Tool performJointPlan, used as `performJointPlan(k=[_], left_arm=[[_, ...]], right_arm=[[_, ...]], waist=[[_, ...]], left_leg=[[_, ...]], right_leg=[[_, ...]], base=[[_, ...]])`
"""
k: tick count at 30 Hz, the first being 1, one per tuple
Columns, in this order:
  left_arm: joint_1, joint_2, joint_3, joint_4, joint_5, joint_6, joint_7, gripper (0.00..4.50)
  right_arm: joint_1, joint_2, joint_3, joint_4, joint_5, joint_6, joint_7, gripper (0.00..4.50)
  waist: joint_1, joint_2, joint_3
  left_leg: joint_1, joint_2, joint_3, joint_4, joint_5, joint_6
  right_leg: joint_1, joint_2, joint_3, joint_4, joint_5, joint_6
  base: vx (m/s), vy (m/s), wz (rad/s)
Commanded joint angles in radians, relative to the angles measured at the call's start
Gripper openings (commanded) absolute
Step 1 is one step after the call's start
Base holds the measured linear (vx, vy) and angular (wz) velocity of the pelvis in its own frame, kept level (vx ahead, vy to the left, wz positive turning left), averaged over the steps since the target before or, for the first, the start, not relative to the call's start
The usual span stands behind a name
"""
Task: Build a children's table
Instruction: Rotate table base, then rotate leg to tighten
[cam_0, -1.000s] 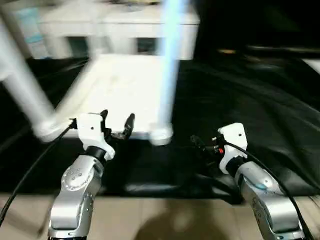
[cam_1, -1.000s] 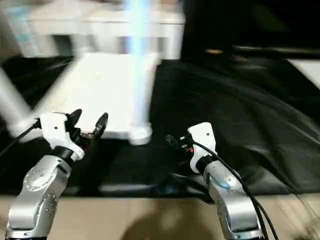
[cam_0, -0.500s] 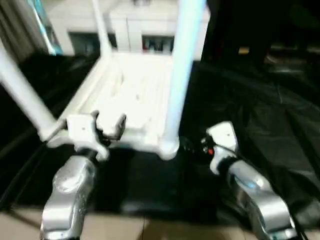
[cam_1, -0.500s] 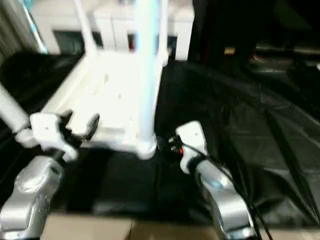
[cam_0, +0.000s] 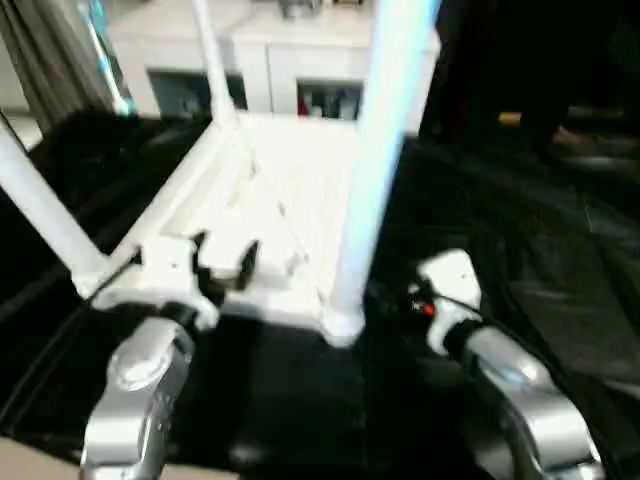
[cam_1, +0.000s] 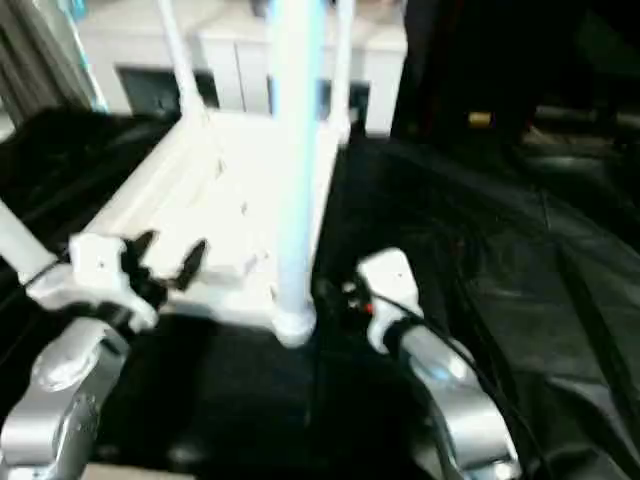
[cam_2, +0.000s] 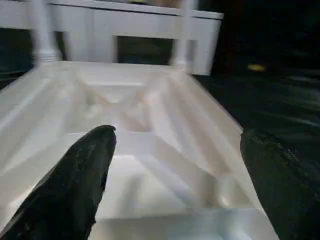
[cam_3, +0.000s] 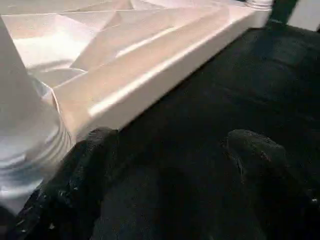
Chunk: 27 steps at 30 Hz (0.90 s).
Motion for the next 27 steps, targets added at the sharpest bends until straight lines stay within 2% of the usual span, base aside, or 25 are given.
performJointPlan(k=[1, 2, 3, 4, 5, 6, 7, 9, 10, 11, 12, 13, 15, 17, 18, 19, 20, 21, 22, 24, 25, 26, 27], left_arm=[[0.003, 0.058, 0.015, 0.012, -0.028, 0.004, -0.077, 4.43], [0.002, 0.07, 0.017, 0.015, -0.034, 0.005, -0.094, 4.43], [0.001, 0.079, 0.017, 0.017, -0.039, 0.007, -0.107, 4.43], [-0.01, 0.12, 0.015, 0.029, -0.053, 0.007, -0.171, 4.43], [-0.013, 0.129, 0.013, 0.031, -0.058, 0.006, -0.189, 4.43], [-0.032, 0.18, 0.003, 0.044, -0.08, 0.006, -0.289, 4.43], [-0.033, 0.183, 0.002, 0.045, -0.081, 0.007, -0.294, 4.43], [-0.08, 0.277, -0.048, 0.073, -0.089, 0.042, -0.453, 4.43], [-0.096, 0.307, -0.069, 0.082, -0.085, 0.054, -0.5, 4.43], [-0.117, 0.342, -0.093, 0.096, -0.083, 0.062, -0.551, 4.43], [-0.124, 0.354, -0.102, 0.102, -0.083, 0.064, -0.568, 4.43], [-0.147, 0.381, -0.124, 0.115, -0.082, 0.075, -0.615, 4.43], [-0.2, 0.431, -0.174, 0.152, -0.048, 0.07, -0.702, 4.43], [-0.282, 0.471, -0.248, 0.229, 0.032, 0.023, -0.795, 4.43], [-0.314, 0.482, -0.276, 0.264, 0.067, -0.003, -0.826, 4.43], [-0.366, 0.483, -0.311, 0.33, 0.115, -0.059, -0.864, 4.43], [-0.4, 0.472, -0.324, 0.376, 0.136, -0.091, -0.872, 4.26], [-0.412, 0.467, -0.328, 0.391, 0.14, -0.1, -0.876, 4.26], [-0.462, 0.45, -0.346, 0.456, 0.153, -0.132, -0.895, 4.15], [-0.488, 0.438, -0.356, 0.493, 0.158, -0.151, -0.904, 4.04], [-0.52, 0.431, -0.378, 0.542, 0.166, -0.168, -0.921, 3.88], [-0.527, 0.43, -0.382, 0.553, 0.168, -0.173, -0.924, 3.88], [-0.547, 0.424, -0.395, 0.584, 0.168, -0.171, -0.948, 3.8]], right_arm=[[-0.001, -0.001, -0.016, -0.025, 0.005, -0.015, 0.003, 3.89], [-0.002, -0.002, -0.018, -0.025, 0.005, -0.016, 0.003, 3.89], [-0.003, -0.003, -0.018, -0.025, 0.004, -0.018, 0.003, 3.89], [-0.012, -0.014, -0.023, -0.013, -0.002, -0.034, 0.012, 3.89], [-0.014, -0.018, -0.024, -0.01, -0.003, -0.039, 0.015, 3.89], [-0.025, -0.04, -0.03, 0.002, 0.0, -0.059, 0.034, 3.89], [-0.025, -0.041, -0.03, 0.003, 0.0, -0.06, 0.035, 3.89], [-0.038, -0.086, -0.042, 0.016, 0.015, -0.085, 0.093, 3.89], [-0.04, -0.103, -0.044, 0.018, 0.019, -0.094, 0.115, 3.89], [-0.041, -0.124, -0.045, 0.02, 0.02, -0.105, 0.14, 3.89], [-0.041, -0.132, -0.044, 0.02, 0.02, -0.109, 0.149, 3.89], [-0.04, -0.152, -0.046, 0.019, 0.026, -0.117, 0.177, 3.89], [-0.036, -0.197, -0.042, 0.01, 0.041, -0.13, 0.246, 3.89], [-0.026, -0.265, -0.022, -0.017, 0.063, -0.136, 0.35, 3.89], [-0.022, -0.292, -0.012, -0.029, 0.072, -0.136, 0.39, 3.89], [-0.013, -0.343, 0.007, -0.056, 0.09, -0.132, 0.465, 3.89], [-0.009, -0.359, 0.013, -0.068, 0.101, -0.125, 0.492, 3.89], [-0.007, -0.365, 0.015, -0.073, 0.105, -0.122, 0.501, 3.89], [0.0, -0.39, 0.02, -0.092, 0.121, -0.115, 0.537, 3.89], [0.006, -0.405, 0.024, -0.106, 0.129, -0.109, 0.557, 3.89], [0.017, -0.433, 0.029, -0.128, 0.142, -0.102, 0.595, 3.89], [0.019, -0.438, 0.03, -0.132, 0.144, -0.101, 0.603, 3.89], [0.025, -0.456, 0.032, -0.139, 0.143, -0.102, 0.622, 3.89]], waist=[[-0.01, 0.001, -0.039], [-0.013, 0.0, -0.035], [-0.017, -0.003, -0.03], [-0.021, -0.006, -0.025], [-0.02, -0.008, -0.023], [-0.022, -0.01, -0.024], [-0.021, -0.009, -0.026], [-0.021, -0.006, -0.028], [-0.02, -0.005, -0.031], [-0.019, -0.006, -0.03], [-0.019, -0.007, -0.033], [-0.022, -0.007, -0.034], [-0.02, -0.008, -0.04], [-0.019, 0.004, -0.044], [-0.021, 0.004, -0.042], [-0.017, 0.0, -0.045], [-0.018, 0.008, -0.045], [-0.019, 0.004, -0.044], [-0.019, 0.008, -0.047], [-0.017, 0.015, -0.05], [-0.02, 0.017, -0.046], [-0.019, 0.012, -0.046], [-0.02, 0.012, -0.047]], left_leg=[[0.034, 0.071, -0.017, -0.099, -0.277, 0.016], [0.041, 0.077, -0.012, -0.105, -0.34, -0.015], [0.04, 0.076, -0.01, -0.109, -0.373, -0.027], [0.043, 0.075, -0.007, -0.112, -0.425, -0.054], [0.054, 0.074, -0.005, -0.111, -0.465, -0.067], [0.054, 0.075, -0.006, -0.113, -0.462, -0.072], [0.053, 0.074, -0.006, -0.114, -0.451, -0.071], [0.05, 0.076, -0.005, -0.118, -0.42, -0.066], [0.054, 0.076, -0.003, -0.117, -0.417, -0.065], [0.048, 0.077, -0.001, -0.119, -0.386, -0.058], [0.049, 0.078, 0.0, -0.118, -0.371, -0.053], [0.043, 0.078, 0.002, -0.117, -0.327, -0.042], [0.043, 0.077, 0.009, -0.109, -0.268, -0.017], [0.044, 0.079, 0.015, -0.102, -0.214, 0.005], [0.042, 0.078, 0.016, -0.102, -0.207, 0.017], [0.047, 0.081, 0.018, -0.098, -0.192, 0.027], [0.045, 0.083, 0.018, -0.097, -0.175, 0.035], [0.042, 0.083, 0.019, -0.095, -0.166, 0.042], [0.042, 0.084, 0.02, -0.092, -0.147, 0.055], [0.043, 0.087, 0.019, -0.088, -0.122, 0.065], [0.041, 0.086, 0.021, -0.089, -0.135, 0.072], [0.043, 0.089, 0.023, -0.089, -0.15, 0.077], [0.043, 0.089, 0.023, -0.09, -0.148, 0.079]], right_leg=[[0.022, -0.07, 0.029, -0.093, -0.148, -0.163], [0.009, -0.066, 0.033, -0.098, -0.208, -0.159], [0.007, -0.067, 0.034, -0.102, -0.245, -0.155], [0.005, -0.07, 0.036, -0.109, -0.326, -0.143], [-0.007, -0.075, 0.042, -0.12, -0.404, -0.125], [-0.006, -0.078, 0.045, -0.122, -0.43, -0.115], [-0.006, -0.078, 0.046, -0.122, -0.424, -0.112], [-0.006, -0.073, 0.045, -0.116, -0.353, -0.116], [-0.01, -0.068, 0.045, -0.11, -0.31, -0.126], [-0.003, -0.07, 0.043, -0.106, -0.264, -0.137], [-0.002, -0.069, 0.043, -0.104, -0.237, -0.143], [0.005, -0.069, 0.041, -0.096, -0.166, -0.163], [0.01, -0.07, 0.04, -0.09, -0.096, -0.177], [0.015, -0.069, 0.038, -0.084, -0.002, -0.199], [0.017, -0.067, 0.038, -0.09, 0.01, -0.2], [0.02, -0.067, 0.037, -0.085, 0.049, -0.207], [0.025, -0.068, 0.035, -0.083, 0.09, -0.219], [0.027, -0.07, 0.034, -0.082, 0.108, -0.225], [0.03, -0.073, 0.032, -0.079, 0.147, -0.243], [0.03, -0.075, 0.029, -0.071, 0.19, -0.267], [0.031, -0.074, 0.028, -0.073, 0.179, -0.277], [0.032, -0.075, 0.029, -0.076, 0.168, -0.285], [0.033, -0.076, 0.029, -0.074, 0.166, -0.29]], base=[[-0.068, -0.033, -0.03], [-0.068, -0.033, -0.03], [-0.062, -0.019, -0.04], [-0.065, -0.01, -0.03], [-0.065, -0.01, -0.03], [-0.061, -0.008, 0.0], [0.0, 0.0, 0.0], [0.0, 0.0, 0.0], [0.0, 0.0, 0.0], [0.0, 0.0, 0.0], [0.0, 0.0, 0.0], [0.0, 0.0, 0.0], [0.0, 0.0, 0.0], [0.0, 0.0, 0.0], [0.0, 0.0, 0.0], [0.0, 0.0, 0.0], [0.0, 0.0, 0.0], [0.0, 0.0, 0.0], [0.0, 0.0, 0.0], [0.0, 0.0, 0.0], [0.0, 0.0, 0.0], [0.0, 0.0, 0.0], [0.0, 0.0, 0.0]])
